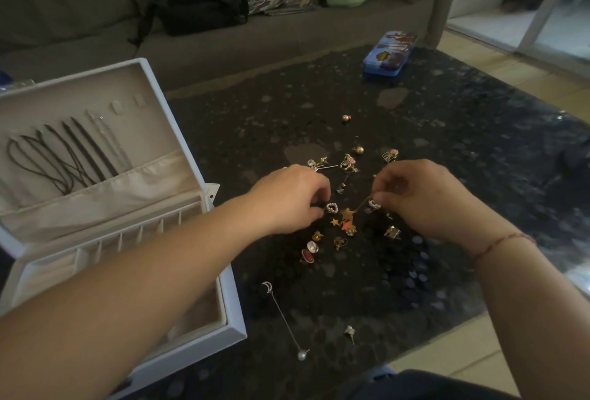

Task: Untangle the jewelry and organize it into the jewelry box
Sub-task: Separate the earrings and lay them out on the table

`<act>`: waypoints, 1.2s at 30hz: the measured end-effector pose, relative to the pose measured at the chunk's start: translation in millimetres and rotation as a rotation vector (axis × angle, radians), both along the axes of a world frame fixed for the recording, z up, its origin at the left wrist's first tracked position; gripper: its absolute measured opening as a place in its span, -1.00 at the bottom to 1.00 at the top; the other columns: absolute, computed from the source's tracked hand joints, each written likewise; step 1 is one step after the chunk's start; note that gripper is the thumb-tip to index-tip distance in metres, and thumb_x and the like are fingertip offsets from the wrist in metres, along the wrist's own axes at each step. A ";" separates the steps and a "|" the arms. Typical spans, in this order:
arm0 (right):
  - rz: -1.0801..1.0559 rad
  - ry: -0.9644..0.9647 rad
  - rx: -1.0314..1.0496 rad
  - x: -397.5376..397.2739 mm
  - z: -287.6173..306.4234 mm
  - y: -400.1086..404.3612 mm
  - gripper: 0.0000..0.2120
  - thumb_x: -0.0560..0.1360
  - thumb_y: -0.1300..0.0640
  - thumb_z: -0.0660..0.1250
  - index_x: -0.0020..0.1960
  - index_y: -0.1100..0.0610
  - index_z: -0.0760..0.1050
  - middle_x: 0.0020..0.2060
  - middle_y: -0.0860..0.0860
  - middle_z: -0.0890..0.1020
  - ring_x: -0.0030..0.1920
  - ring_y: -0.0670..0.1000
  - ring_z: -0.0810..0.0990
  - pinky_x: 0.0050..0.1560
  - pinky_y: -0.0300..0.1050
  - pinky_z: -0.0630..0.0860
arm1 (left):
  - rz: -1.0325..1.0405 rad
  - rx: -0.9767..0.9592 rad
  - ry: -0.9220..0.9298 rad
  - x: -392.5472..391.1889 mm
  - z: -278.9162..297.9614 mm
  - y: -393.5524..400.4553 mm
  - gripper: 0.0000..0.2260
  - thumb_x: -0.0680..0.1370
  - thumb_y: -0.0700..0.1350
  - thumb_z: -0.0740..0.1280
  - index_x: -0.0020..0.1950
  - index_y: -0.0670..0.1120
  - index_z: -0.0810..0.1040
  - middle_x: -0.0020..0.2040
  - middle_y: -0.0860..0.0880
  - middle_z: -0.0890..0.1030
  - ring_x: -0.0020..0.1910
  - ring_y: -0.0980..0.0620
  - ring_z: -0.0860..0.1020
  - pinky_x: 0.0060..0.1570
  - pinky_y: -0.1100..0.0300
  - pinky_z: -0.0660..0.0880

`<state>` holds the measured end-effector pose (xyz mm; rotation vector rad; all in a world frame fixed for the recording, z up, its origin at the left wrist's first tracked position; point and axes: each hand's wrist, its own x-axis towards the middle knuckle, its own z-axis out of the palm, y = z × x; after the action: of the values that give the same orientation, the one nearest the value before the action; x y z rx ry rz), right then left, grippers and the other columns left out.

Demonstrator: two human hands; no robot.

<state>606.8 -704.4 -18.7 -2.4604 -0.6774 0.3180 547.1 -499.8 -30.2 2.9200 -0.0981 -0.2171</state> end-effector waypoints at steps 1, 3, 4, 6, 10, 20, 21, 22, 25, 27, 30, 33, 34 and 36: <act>-0.002 -0.001 0.008 0.9 0.8 -1.8 -0.87 0.52 0.07 0.40 -0.16 -0.13 0.53 -0.18 -0.20 0.53 -0.16 -0.22 0.47 -0.28 -0.37 0.30 | 0.010 -0.015 -0.005 -0.3 -1.5 0.4 -0.87 0.54 0.00 0.42 0.07 0.13 0.57 -0.06 0.16 0.54 -0.06 0.15 0.53 -0.10 0.20 0.53; -0.013 0.007 0.056 2.9 2.6 -5.3 -0.87 0.52 0.08 0.39 -0.16 -0.12 0.53 -0.17 -0.17 0.58 -0.13 -0.20 0.51 -0.24 -0.34 0.33 | 0.029 -0.048 0.005 -1.1 -3.1 0.8 -0.91 0.54 -0.01 0.42 0.03 0.11 0.59 -0.12 0.16 0.55 -0.09 0.17 0.54 -0.11 0.20 0.54; -0.019 0.020 0.093 3.2 3.8 -6.5 -0.88 0.51 0.09 0.39 -0.16 -0.11 0.54 -0.17 -0.15 0.61 -0.13 -0.18 0.54 -0.23 -0.32 0.35 | 0.036 -0.059 0.016 -1.6 -3.4 1.2 -0.92 0.55 -0.01 0.41 0.04 0.11 0.60 -0.14 0.16 0.55 -0.10 0.18 0.54 -0.11 0.19 0.54; -0.025 0.062 0.189 1.7 6.6 -7.0 -0.90 0.51 0.11 0.39 -0.14 -0.06 0.57 -0.20 -0.10 0.66 -0.19 -0.15 0.59 -0.25 -0.32 0.40 | 0.052 -0.063 0.022 -2.8 -1.9 1.9 -0.94 0.56 -0.01 0.40 0.02 0.11 0.60 -0.15 0.16 0.55 -0.11 0.17 0.54 -0.12 0.18 0.55; -0.045 0.132 0.365 -1.4 10.8 -4.4 -0.91 0.52 0.18 0.38 -0.14 0.04 0.59 -0.27 -0.04 0.71 -0.36 -0.13 0.59 -0.37 -0.37 0.44 | 0.036 -0.034 -0.063 -6.9 -0.6 -2.7 -0.89 0.52 -0.05 0.42 0.01 0.11 0.55 -0.06 0.16 0.48 -0.07 0.17 0.49 -0.15 0.24 0.47; -0.076 0.172 0.444 0.6 11.6 -4.4 -0.89 0.54 0.21 0.36 -0.15 0.05 0.57 -0.26 -0.05 0.72 -0.29 -0.13 0.66 -0.24 -0.21 0.49 | -0.174 0.108 -0.068 2.2 4.6 -22.6 -0.88 0.56 0.09 0.38 0.03 0.11 0.65 -0.09 0.15 0.45 0.01 0.10 0.34 0.10 0.12 0.42; -0.084 0.160 0.436 1.0 11.3 -4.6 -0.89 0.53 0.20 0.37 -0.15 0.05 0.57 -0.27 -0.04 0.71 -0.31 -0.16 0.64 -0.26 -0.22 0.49 | -0.153 0.090 -0.059 2.0 3.2 -24.0 -0.90 0.56 0.06 0.38 0.00 0.10 0.65 -0.10 0.14 0.47 0.03 0.09 0.37 0.12 0.10 0.43; -0.098 0.148 0.432 1.1 11.5 -5.0 -0.90 0.53 0.19 0.38 -0.15 0.04 0.58 -0.28 -0.03 0.71 -0.35 -0.20 0.62 -0.28 -0.23 0.48 | -0.130 0.061 -0.039 1.7 2.2 -25.8 -0.93 0.55 0.03 0.38 -0.03 0.08 0.65 -0.10 0.13 0.50 0.06 0.08 0.39 0.13 0.10 0.44; -0.122 0.143 0.422 0.0 13.0 -5.7 -0.93 0.51 0.17 0.40 -0.15 0.05 0.59 -0.30 0.01 0.69 -0.47 -0.25 0.53 -0.34 -0.28 0.44 | -0.091 -0.007 -0.004 0.3 1.7 -28.1 -0.94 0.52 -0.01 0.39 -0.14 0.05 0.61 -0.11 0.09 0.52 0.05 0.06 0.40 0.09 0.07 0.50; -0.112 0.163 0.435 -2.5 14.0 -4.7 -0.94 0.49 0.16 0.43 -0.17 0.06 0.60 -0.30 0.04 0.69 -0.44 -0.16 0.52 -0.32 -0.24 0.46 | -0.078 -0.046 -0.044 -1.9 7.7 -24.1 -0.92 0.50 0.01 0.41 -0.17 0.06 0.58 -0.11 0.10 0.52 0.01 0.09 0.44 0.06 0.05 0.52; -0.093 0.218 0.479 -6.1 15.6 -0.3 -0.94 0.47 0.14 0.45 -0.17 0.10 0.61 -0.24 0.11 0.70 -0.33 -0.06 0.53 -0.21 -0.13 0.48 | 0.008 -0.249 -0.104 -7.1 27.5 -13.1 -0.96 0.48 -0.03 0.43 -0.14 0.06 0.60 -0.14 0.11 0.60 -0.09 0.19 0.56 0.01 0.06 0.58; -0.068 0.410 0.635 -10.4 16.0 14.2 -0.93 0.52 0.20 0.38 -0.15 0.14 0.57 -0.14 0.12 0.72 -0.09 0.00 0.68 0.06 -0.03 0.55 | 0.076 -0.444 -0.088 -17.6 53.6 -2.7 -0.93 0.48 -0.12 0.46 -0.11 0.04 0.63 -0.15 0.07 0.67 -0.12 0.16 0.63 0.02 0.04 0.61; -0.069 0.503 0.706 -13.2 16.0 21.7 -0.91 0.55 0.22 0.33 -0.14 0.15 0.54 -0.12 0.13 0.72 -0.02 0.07 0.70 0.11 0.00 0.56 | 0.082 -0.496 -0.076 -21.8 62.1 0.6 -0.91 0.48 -0.15 0.47 -0.10 0.03 0.63 -0.15 0.05 0.68 -0.13 0.13 0.65 0.03 0.03 0.61; -0.068 0.694 0.819 -20.9 16.1 39.5 -0.88 0.60 0.24 0.24 -0.10 0.15 0.48 -0.13 0.16 0.72 0.02 0.18 0.69 0.09 0.02 0.55 | 0.077 -0.556 -0.066 -30.8 77.1 8.1 -0.89 0.48 -0.21 0.47 -0.09 -0.02 0.62 -0.18 0.01 0.70 -0.15 0.04 0.67 0.05 0.01 0.60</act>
<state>585.9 -664.8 -2.6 -1.4504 -0.3148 0.6664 516.3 -491.7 46.9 2.3716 -0.0455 -0.0647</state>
